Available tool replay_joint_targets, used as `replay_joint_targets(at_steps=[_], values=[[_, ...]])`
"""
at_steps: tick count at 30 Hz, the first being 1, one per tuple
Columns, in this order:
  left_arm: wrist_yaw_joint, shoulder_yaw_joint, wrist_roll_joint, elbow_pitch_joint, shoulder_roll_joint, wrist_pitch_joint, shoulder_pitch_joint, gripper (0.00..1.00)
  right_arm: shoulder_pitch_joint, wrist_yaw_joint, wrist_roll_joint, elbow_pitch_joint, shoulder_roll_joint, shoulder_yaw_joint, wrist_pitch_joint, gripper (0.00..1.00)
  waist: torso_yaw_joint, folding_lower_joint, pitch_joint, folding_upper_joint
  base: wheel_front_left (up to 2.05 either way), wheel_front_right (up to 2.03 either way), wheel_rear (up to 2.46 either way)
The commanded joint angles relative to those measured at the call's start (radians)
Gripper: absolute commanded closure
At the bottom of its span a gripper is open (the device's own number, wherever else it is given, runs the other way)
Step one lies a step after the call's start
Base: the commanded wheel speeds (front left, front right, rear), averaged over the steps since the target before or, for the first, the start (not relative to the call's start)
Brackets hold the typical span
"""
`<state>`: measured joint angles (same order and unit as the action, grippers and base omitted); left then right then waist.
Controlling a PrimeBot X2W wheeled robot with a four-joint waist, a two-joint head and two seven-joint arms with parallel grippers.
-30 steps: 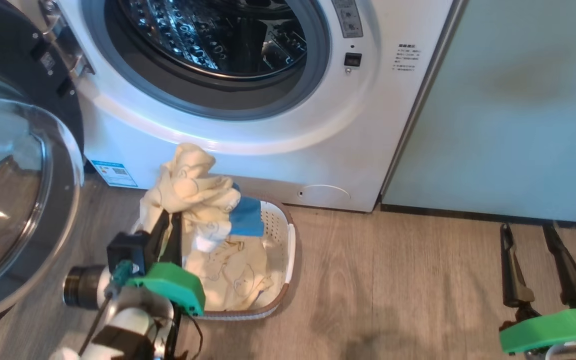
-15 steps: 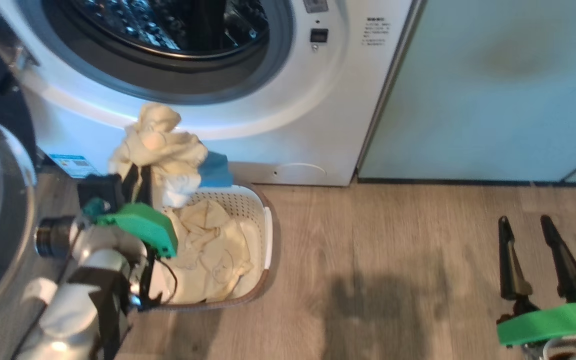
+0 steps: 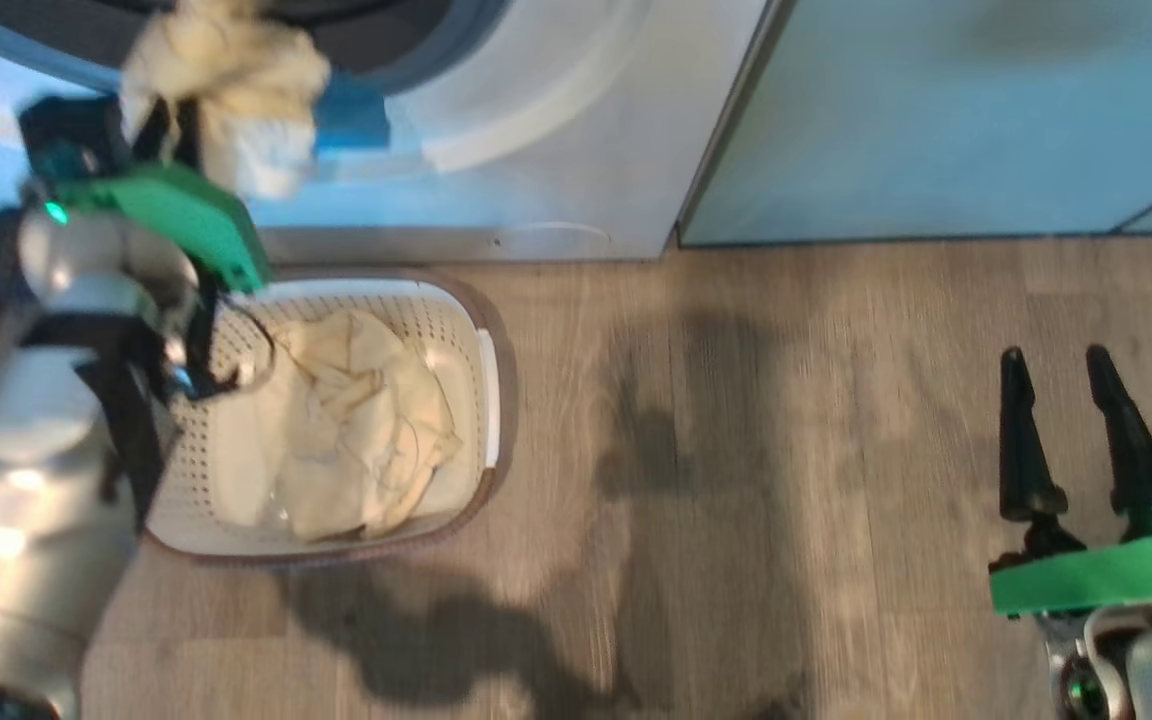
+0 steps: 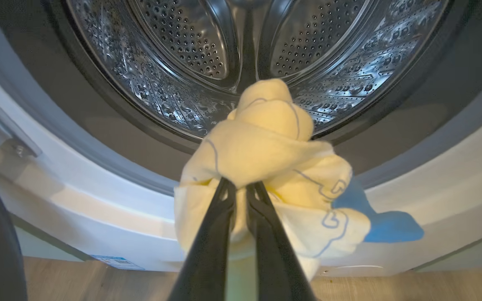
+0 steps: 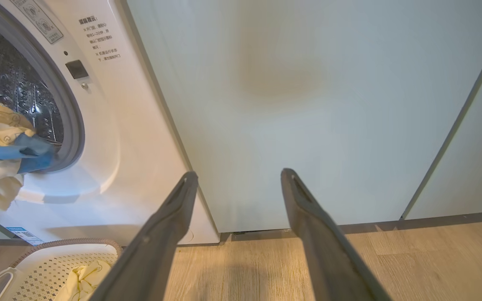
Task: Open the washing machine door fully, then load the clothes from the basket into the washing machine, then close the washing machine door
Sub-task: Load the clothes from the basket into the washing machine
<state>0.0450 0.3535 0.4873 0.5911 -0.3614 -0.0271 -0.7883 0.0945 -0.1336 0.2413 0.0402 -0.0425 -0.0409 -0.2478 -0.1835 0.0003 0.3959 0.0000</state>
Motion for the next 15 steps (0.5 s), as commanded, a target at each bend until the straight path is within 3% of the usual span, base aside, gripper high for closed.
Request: replay_joint_targets(at_steps=[1,15], values=[[-0.006,-0.046,0.005,-0.016,-0.063,0.012,-0.066,1.0,0.032,0.003,0.01,-0.024,-0.008,-0.026,-0.012,0.0,-0.02,-0.0003,0.048,0.0,0.0,0.0,0.0],[-0.081,-0.038,-0.001,0.049,-0.175,0.236,-0.446,1.0,0.145,0.003,0.09,-0.046,-0.008,-0.079,-0.014,0.0,-0.085,-0.0003,0.258,0.0,0.0,0.0,0.0]])
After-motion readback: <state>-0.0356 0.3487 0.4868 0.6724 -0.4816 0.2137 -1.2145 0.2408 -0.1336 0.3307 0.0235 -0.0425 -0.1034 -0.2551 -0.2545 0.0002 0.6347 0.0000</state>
